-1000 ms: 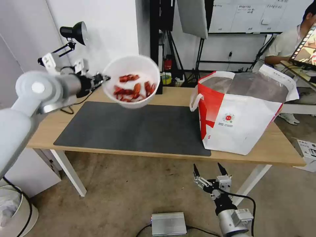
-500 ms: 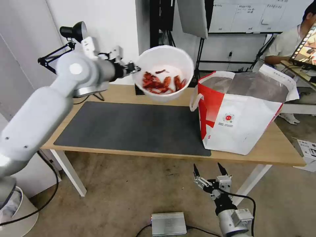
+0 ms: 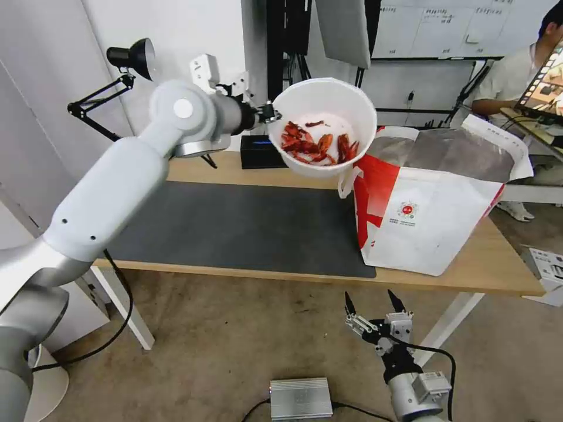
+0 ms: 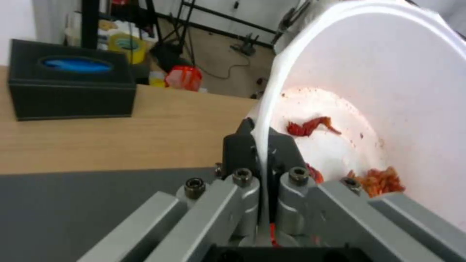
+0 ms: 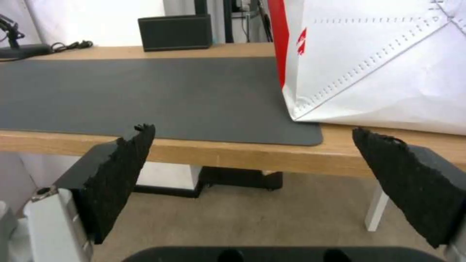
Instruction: Pick up the trash from the table and place it into the takeout bag.
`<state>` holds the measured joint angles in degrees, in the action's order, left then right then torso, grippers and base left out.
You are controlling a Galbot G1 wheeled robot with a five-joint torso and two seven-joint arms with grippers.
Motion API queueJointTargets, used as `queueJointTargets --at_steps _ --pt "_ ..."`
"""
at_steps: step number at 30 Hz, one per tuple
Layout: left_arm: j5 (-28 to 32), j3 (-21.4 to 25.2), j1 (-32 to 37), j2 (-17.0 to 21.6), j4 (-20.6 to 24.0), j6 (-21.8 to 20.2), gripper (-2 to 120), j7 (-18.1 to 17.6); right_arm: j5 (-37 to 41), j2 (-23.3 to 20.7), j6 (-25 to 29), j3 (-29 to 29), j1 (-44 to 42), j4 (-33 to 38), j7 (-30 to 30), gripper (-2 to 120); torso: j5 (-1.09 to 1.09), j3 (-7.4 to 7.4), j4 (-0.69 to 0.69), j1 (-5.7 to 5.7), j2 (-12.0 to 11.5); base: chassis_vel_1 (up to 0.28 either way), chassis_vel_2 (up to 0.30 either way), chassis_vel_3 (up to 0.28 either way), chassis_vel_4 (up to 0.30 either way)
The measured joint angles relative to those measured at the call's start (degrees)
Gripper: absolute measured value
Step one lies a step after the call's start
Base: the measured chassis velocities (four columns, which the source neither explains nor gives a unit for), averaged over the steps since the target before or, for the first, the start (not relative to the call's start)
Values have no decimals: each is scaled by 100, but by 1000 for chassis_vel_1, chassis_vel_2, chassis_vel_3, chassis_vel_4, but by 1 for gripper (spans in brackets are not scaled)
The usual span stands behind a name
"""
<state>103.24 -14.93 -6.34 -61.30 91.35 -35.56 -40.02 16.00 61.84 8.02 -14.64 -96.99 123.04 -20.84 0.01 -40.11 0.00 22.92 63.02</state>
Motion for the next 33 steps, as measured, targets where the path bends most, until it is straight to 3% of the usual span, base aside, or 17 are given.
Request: queueJointTargets --at_steps 33 --pt "-456 85 -354 -1559 -1068 172 0 -256 0 0 0 0 0 0 0 100 -1 0 0 0 0 0 0 0 0"
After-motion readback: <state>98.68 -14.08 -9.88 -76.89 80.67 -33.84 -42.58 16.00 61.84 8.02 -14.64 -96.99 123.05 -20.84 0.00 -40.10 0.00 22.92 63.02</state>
